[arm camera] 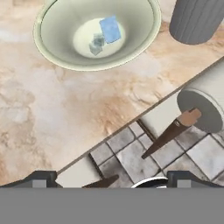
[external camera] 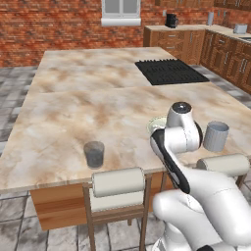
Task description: There are four ice cubes in the ice bowl. Place two ice cubes in each glass of water.
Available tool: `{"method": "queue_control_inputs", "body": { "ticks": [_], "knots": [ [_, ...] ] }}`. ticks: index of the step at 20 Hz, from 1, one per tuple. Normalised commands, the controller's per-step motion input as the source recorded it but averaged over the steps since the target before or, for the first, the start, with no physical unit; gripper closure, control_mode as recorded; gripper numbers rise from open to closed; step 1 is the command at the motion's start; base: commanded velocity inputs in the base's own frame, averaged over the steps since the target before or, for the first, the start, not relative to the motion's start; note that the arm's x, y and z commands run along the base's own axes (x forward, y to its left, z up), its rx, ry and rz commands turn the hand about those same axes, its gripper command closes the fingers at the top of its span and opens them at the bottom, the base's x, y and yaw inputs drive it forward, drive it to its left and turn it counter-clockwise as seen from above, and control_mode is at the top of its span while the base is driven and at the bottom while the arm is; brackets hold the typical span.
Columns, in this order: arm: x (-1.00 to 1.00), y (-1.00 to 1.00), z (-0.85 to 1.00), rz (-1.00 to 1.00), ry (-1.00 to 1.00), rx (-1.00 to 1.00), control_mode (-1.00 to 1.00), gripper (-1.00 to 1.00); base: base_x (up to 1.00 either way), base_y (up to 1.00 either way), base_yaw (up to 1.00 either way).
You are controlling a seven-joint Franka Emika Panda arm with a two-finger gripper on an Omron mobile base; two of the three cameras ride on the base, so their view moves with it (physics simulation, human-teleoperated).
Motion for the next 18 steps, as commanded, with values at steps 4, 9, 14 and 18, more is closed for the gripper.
{"method": "queue_control_inputs", "body": {
  "ticks": [4, 9, 14, 18],
  "knots": [
    [0.33, -0.47, 0.20, -0.22, 0.04, 0.10, -1.00, -1.00, 0.00, 0.00, 0.00],
    [0.50, -0.35, 0.38, -0.19, 0.11, 0.07, -1.00, -1.00, 0.00, 0.00, 0.00],
    [0.57, -0.19, 0.43, -0.17, 0.21, 0.00, -1.00, -1.00, 0.00, 0.00, 0.00],
    [0.30, -0.45, 0.24, -0.03, 0.29, -0.05, -1.00, -1.00, 0.00, 0.00, 0.00]
  ]
}}
